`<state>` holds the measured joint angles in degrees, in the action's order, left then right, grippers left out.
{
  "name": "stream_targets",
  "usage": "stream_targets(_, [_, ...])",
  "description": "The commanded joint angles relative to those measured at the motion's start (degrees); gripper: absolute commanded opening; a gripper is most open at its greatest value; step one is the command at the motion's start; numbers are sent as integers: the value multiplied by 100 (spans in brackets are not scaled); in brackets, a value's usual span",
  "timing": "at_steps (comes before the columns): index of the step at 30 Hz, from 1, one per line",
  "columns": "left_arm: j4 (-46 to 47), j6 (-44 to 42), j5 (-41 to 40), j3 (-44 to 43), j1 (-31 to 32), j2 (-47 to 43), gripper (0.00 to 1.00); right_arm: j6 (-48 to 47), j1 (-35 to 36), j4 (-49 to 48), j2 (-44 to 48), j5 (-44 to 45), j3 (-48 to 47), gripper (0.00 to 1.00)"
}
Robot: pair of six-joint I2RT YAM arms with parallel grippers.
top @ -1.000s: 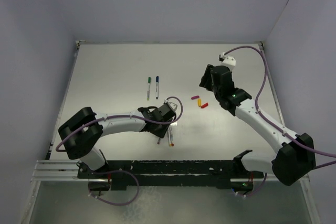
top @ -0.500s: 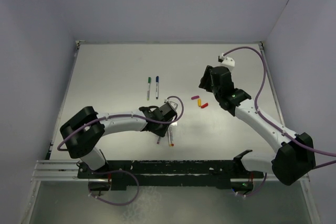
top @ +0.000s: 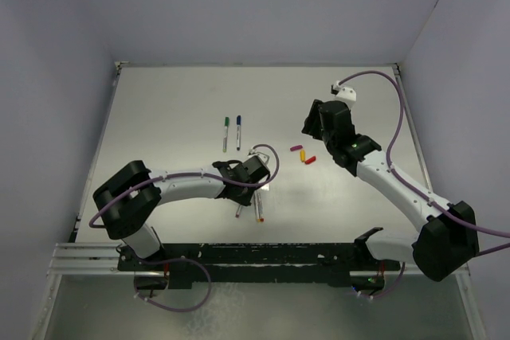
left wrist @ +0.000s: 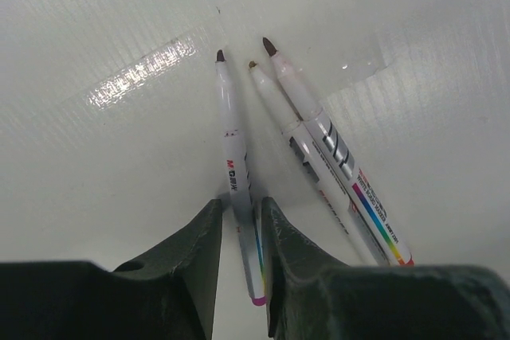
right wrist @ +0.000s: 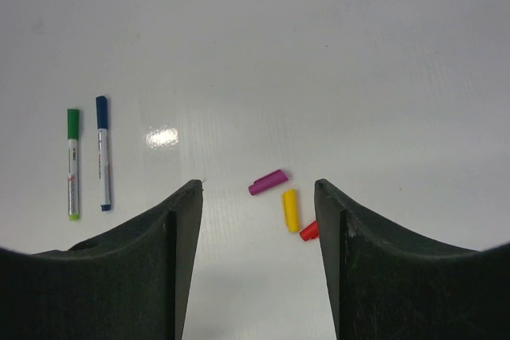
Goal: Insert the pens into the pen caps
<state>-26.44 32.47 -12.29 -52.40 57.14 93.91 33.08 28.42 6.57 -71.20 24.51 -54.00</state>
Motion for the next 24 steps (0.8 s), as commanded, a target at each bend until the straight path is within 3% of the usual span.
stream_targets(1, [-329,237,-16,174,17,154,28,-65,-34,-117,18,104,-85,60])
stream_targets(10, [-413,512,37,429,17,393,22,-118,-90,-120,42,111,-94,60])
stream_targets(13, [-339,572,64,529,23,510,14,-143,-123,-121,60,87,-85,60])
stream_targets(15, [-283,616,84,583,17,559,0,-159,-149,-105,67,88,-85,60])
stream_targets(19, [-172,619,129,617,22,653,0,-97,-241,-59,84,14,-94,61])
stream_targets(21, [-126,575,139,580,17,658,0,-6,-320,59,49,-48,-160,68])
stream_targets(24, [-73,461,73,488,17,555,0,9,-519,179,-96,-407,-294,86])
